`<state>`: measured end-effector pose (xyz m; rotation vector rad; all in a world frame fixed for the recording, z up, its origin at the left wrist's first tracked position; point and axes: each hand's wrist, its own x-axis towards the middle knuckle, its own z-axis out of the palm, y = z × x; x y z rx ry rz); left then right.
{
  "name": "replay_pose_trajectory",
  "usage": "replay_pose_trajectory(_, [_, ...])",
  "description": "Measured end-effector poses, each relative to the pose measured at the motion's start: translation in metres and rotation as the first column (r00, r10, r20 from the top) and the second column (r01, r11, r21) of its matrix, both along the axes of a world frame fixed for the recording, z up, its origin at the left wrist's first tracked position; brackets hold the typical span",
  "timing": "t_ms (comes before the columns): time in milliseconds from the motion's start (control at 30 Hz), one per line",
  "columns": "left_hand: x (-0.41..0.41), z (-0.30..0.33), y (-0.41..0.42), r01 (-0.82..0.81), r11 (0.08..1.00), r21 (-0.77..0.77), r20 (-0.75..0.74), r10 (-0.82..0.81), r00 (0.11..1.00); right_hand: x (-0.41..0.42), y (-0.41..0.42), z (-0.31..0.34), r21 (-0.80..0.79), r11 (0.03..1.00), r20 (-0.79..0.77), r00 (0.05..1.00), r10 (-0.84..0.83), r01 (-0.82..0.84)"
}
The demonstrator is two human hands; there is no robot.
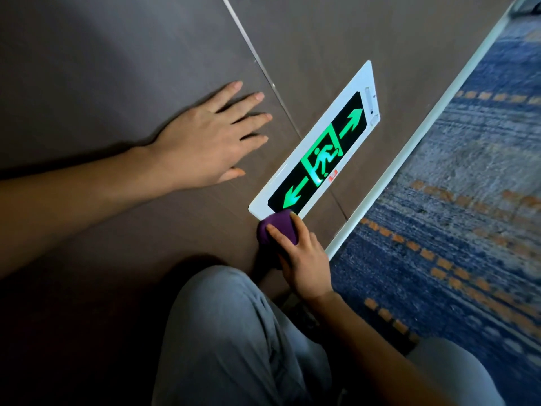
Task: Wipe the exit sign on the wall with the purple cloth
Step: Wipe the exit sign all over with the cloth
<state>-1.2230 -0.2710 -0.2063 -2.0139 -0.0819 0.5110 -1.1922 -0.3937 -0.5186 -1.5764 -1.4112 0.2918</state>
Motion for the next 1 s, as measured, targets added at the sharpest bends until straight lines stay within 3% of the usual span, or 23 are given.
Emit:
replay_pose_trajectory(167, [0.0, -0.001, -0.002, -0.021, 0.999, 0.026, -0.022, 0.021, 1.0, 0.013, 0.002, 0.018, 0.102, 0.993, -0.068, 0.997, -0.048, 0.055])
replay_pose_trajectory(333, [-0.001, -0.002, 0.003, 0.005, 1.0, 0.019, -0.028, -0.004, 1.0, 0.002, 0.017, 0.036, 0.165, 0.986, -0.025, 0.999, -0.03, 0.034])
replay_pose_trajectory(667, [-0.004, -0.007, 0.008, 0.046, 0.997, -0.055, -0.021, -0.047, 0.999, 0.009, -0.008, -0.03, -0.066, 0.996, 0.053, 0.997, 0.064, -0.06])
replay_pose_trajectory(767, [-0.006, -0.009, 0.009, 0.02, 0.999, -0.038, -0.016, -0.02, 1.0, 0.024, -0.009, -0.025, -0.028, 0.996, 0.017, 0.996, 0.084, -0.083])
replay_pose_trajectory(1000, [-0.006, -0.014, 0.009, 0.036, 0.997, -0.066, 0.006, -0.036, 0.999, 0.037, 0.017, 0.031, 0.173, 0.983, -0.123, 0.992, -0.033, 0.054])
